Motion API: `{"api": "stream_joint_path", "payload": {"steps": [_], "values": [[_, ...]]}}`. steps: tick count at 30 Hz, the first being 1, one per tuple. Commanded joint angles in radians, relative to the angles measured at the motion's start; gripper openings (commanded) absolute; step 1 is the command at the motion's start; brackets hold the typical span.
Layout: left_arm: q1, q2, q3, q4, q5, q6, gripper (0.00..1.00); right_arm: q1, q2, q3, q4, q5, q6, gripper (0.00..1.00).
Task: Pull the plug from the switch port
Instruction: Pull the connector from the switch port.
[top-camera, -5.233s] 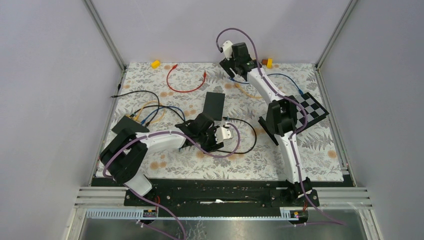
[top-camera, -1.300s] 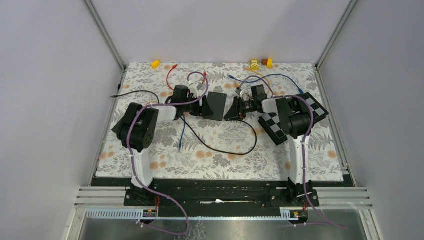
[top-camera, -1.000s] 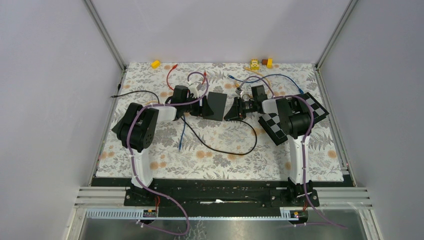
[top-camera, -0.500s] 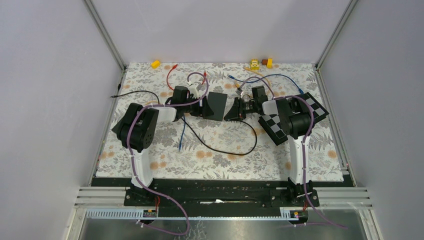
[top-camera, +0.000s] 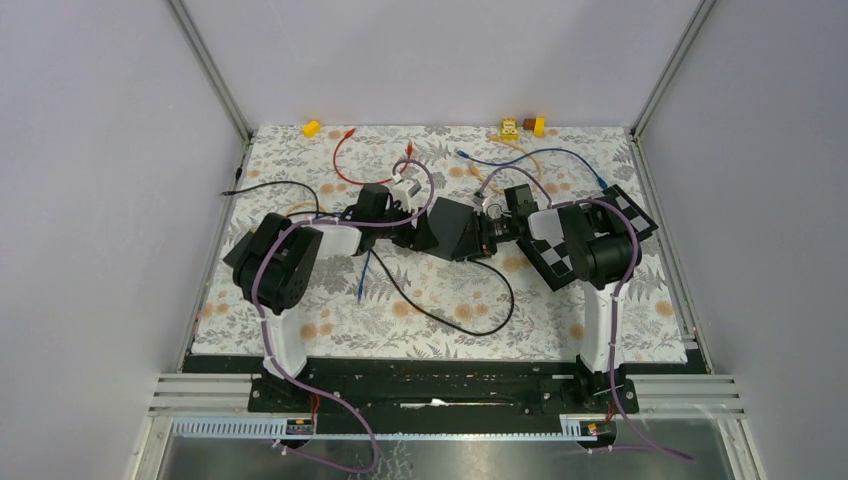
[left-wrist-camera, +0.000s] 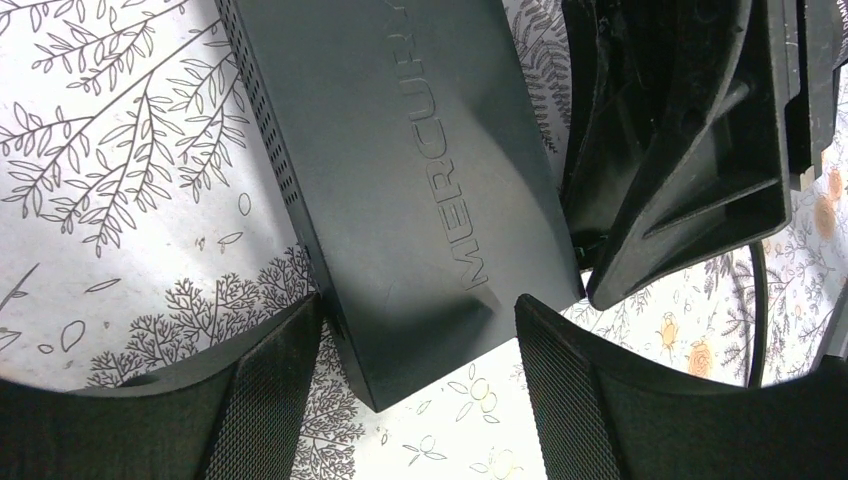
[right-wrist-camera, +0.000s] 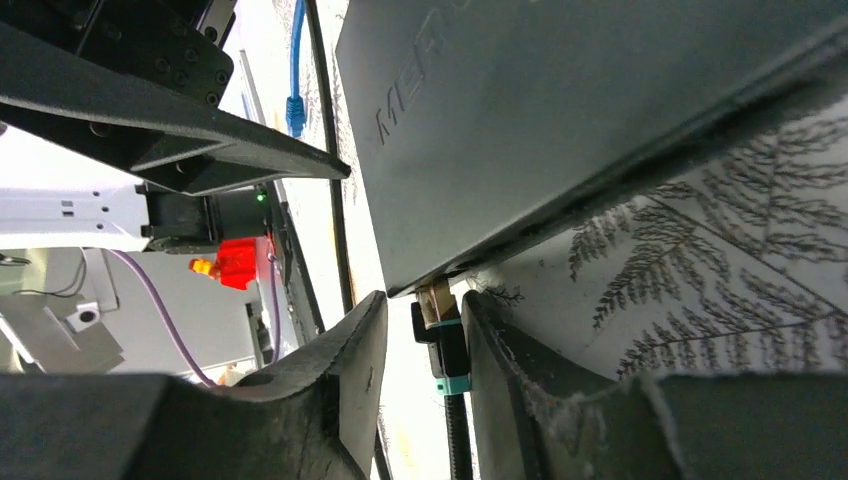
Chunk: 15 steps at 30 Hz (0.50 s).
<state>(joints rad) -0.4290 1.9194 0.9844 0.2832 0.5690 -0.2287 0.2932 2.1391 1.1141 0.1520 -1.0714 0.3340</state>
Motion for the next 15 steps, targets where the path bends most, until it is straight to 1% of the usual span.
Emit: {"api": "stream_joint_path", "payload": {"steps": [1,4,6,10,15], "values": [[-0.021,0.007,-0.056,-0.112,0.055,-0.011,0.74,0.025,-0.005,-0.016,-0.146,0.136,-0.176,0.44],[-0.021,-0.008,-0.061,-0.116,0.023,0.000,0.76,0.024,-0.009,-0.015,-0.179,0.156,-0.201,0.56],[-0.018,-0.019,-0.060,-0.120,0.006,0.006,0.78,0.024,-0.012,-0.005,-0.196,0.172,-0.219,0.60],[-0.005,-0.046,-0.063,-0.107,-0.059,0.018,0.83,0.019,-0.022,0.003,-0.222,0.231,-0.271,0.64],[0.030,-0.089,-0.059,-0.097,-0.109,0.037,0.88,0.007,-0.023,0.002,-0.215,0.243,-0.254,0.68]]}}
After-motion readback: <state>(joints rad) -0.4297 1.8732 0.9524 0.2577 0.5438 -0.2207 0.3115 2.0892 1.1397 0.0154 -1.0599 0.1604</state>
